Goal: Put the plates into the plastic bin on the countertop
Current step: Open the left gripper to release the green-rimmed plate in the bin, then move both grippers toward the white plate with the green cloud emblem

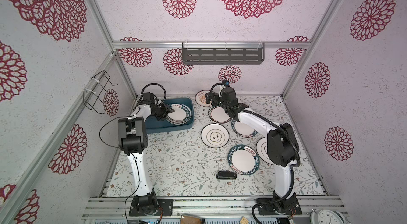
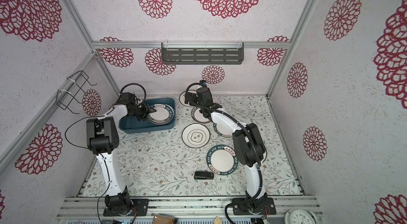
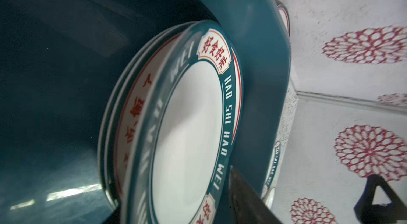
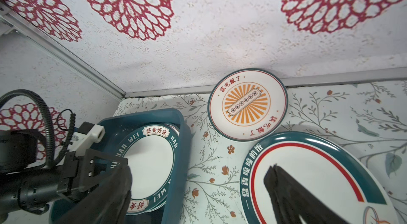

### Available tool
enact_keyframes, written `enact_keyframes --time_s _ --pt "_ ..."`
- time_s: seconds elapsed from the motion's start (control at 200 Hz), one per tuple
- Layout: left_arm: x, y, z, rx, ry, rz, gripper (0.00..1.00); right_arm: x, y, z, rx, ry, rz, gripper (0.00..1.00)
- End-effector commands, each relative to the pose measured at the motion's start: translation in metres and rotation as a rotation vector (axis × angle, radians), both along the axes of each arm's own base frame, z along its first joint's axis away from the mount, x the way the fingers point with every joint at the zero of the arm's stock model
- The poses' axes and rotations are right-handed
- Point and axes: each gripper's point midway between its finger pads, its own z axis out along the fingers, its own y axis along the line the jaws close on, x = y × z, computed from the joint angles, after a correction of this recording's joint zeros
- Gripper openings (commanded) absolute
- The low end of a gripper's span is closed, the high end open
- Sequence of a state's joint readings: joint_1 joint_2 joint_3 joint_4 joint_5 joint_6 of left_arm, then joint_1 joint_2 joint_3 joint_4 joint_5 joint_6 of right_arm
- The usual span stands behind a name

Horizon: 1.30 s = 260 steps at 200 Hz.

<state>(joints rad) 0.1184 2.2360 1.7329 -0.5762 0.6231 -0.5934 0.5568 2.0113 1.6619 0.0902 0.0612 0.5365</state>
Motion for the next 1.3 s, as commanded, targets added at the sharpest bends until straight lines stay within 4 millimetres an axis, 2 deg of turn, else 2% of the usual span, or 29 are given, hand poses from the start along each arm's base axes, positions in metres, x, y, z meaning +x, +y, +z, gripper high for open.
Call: enact_keyframes --time_s 0.0,0.12,0.275,0.4,0.47,0.58,0.59,0.605,0.645,0.791,0.851,0.996,1.106,1.181,1.296 --pt "-0.007 0.001 -0.006 0.067 0.039 -0.044 0.66 -0.013 -0.015 0.068 0.081 -0.103 -0.052 0.99" --pt "-0.016 0.008 -0.005 0.132 0.077 -0.061 0.85 -0.024 -0.018 0.066 0.065 -0.088 -0.054 0.99" --pt "-0.024 0.018 0.006 0.209 0.08 -0.06 0.91 -0.04 -0.022 0.064 0.041 -0.079 -0.065 0.99" --pt "-0.035 0.032 0.018 0.329 0.082 -0.095 0.93 -0.05 -0.022 0.063 0.034 -0.078 -0.057 0.99" --pt "-0.043 0.039 0.034 0.387 0.066 -0.098 0.93 -0.054 -0.022 0.063 0.036 -0.065 -0.056 0.99" --pt "-0.054 0.035 0.068 0.384 -0.031 -0.086 0.96 -0.064 -0.018 0.059 0.027 -0.041 -0.04 0.99" --pt "-0.056 0.034 0.081 0.383 -0.061 -0.079 0.96 -0.064 -0.019 0.058 0.025 -0.038 -0.041 0.99" --pt "-0.057 0.032 0.089 0.379 -0.085 -0.074 0.97 -0.066 -0.019 0.057 0.023 -0.034 -0.042 0.99" --pt "-0.064 0.028 0.101 0.364 -0.125 -0.062 0.98 -0.069 -0.02 0.053 0.02 -0.021 -0.054 0.99" --pt "-0.09 0.006 0.141 0.296 -0.272 -0.044 0.97 -0.078 -0.028 0.035 0.061 0.056 -0.102 0.99" --pt "-0.102 -0.005 0.152 0.282 -0.318 -0.052 0.97 -0.084 -0.031 0.03 0.078 0.074 -0.112 0.99" --pt "-0.132 -0.049 0.175 0.248 -0.426 -0.137 0.97 -0.099 -0.046 0.005 0.066 0.138 -0.144 0.99" --pt "-0.154 -0.089 0.173 0.211 -0.446 -0.232 0.97 -0.114 -0.053 -0.016 0.049 0.205 -0.131 0.99" --pt "-0.165 -0.112 0.158 0.171 -0.421 -0.285 0.97 -0.122 -0.056 -0.032 0.047 0.258 -0.113 0.99" --pt "-0.176 -0.135 0.128 0.171 -0.364 -0.359 0.97 -0.13 -0.057 -0.057 0.031 0.319 -0.054 0.99"
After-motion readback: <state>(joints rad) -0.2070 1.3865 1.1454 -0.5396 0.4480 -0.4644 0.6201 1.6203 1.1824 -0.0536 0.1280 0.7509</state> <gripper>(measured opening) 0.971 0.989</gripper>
